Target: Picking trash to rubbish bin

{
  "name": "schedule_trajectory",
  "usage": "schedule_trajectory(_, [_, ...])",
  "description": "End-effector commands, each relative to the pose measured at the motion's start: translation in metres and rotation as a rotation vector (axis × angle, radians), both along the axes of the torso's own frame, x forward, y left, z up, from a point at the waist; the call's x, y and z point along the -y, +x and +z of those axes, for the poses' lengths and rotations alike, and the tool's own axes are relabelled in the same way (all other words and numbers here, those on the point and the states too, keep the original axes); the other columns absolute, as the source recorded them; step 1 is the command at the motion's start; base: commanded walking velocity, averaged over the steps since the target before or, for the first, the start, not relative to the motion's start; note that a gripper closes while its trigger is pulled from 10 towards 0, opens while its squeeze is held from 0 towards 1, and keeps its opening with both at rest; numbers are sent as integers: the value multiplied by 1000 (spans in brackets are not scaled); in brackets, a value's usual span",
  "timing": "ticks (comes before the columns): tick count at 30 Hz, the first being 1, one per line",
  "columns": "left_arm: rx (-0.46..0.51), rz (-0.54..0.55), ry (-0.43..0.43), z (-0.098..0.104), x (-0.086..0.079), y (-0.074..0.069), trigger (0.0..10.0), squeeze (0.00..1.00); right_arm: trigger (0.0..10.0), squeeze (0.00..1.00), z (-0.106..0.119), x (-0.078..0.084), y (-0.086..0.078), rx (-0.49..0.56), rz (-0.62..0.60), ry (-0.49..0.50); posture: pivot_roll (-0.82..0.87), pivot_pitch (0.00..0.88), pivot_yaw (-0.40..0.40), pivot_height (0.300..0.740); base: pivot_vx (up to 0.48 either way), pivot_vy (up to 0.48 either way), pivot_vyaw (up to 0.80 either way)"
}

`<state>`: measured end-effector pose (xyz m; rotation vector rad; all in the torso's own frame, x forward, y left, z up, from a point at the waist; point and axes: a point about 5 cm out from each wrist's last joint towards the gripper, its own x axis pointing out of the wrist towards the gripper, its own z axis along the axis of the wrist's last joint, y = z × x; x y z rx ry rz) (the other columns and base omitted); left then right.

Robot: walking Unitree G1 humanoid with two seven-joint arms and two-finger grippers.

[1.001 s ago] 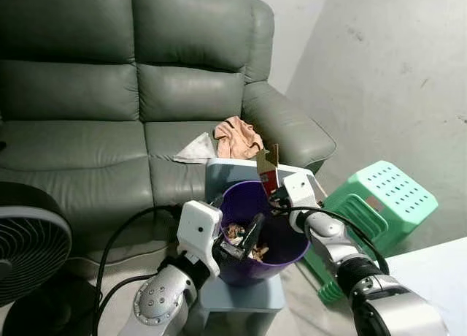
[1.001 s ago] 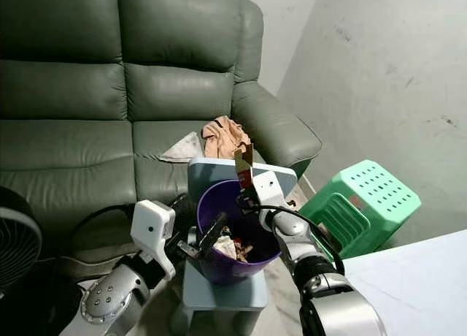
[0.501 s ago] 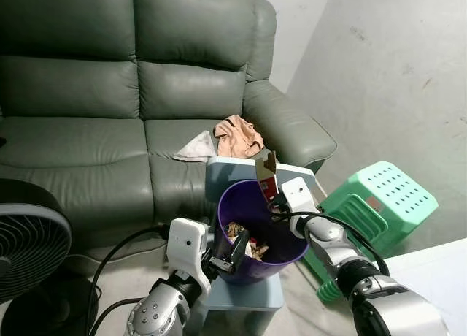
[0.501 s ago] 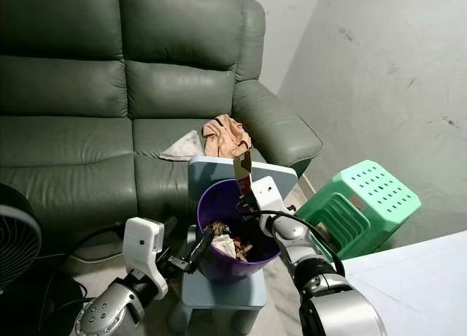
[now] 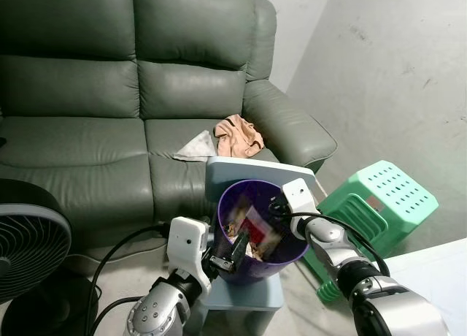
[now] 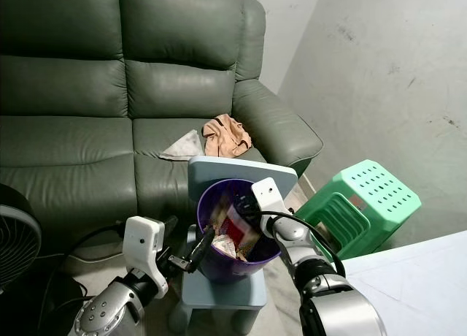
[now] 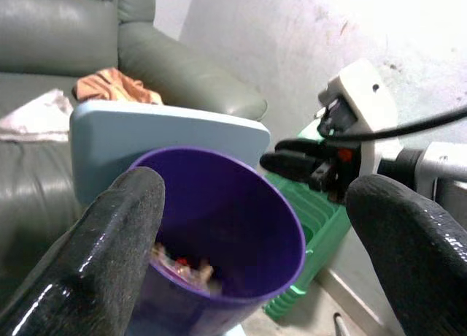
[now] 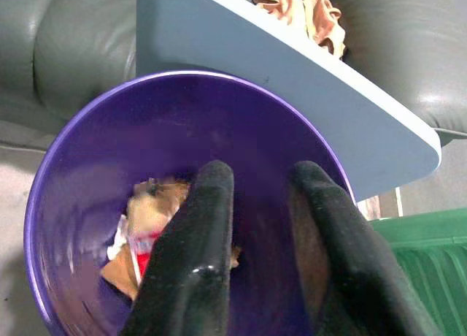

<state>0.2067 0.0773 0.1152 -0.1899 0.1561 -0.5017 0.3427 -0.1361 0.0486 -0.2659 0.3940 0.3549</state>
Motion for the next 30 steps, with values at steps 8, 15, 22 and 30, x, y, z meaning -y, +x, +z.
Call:
schedule_trajectory(8, [77,-30,-3,13,2,17,10000,0,10000,1000,6,8,4,26,-51,61,196,0,-235,740,0,0,0])
schedule_trajectory(15, [147,4,-55,29,-4,38,10000,0,10000,1000,24,16,12,117,-81,161,184,0,-221,740,0,0,0])
schedule_trajectory(22, [192,44,-75,37,-13,56,10000,0,10000,1000,42,26,18,229,-124,258,146,0,-199,740,0,0,0])
schedule_trajectory(30, [259,223,-27,51,-46,96,10000,0,10000,1000,60,42,15,419,-162,300,92,0,-162,740,0,0,0])
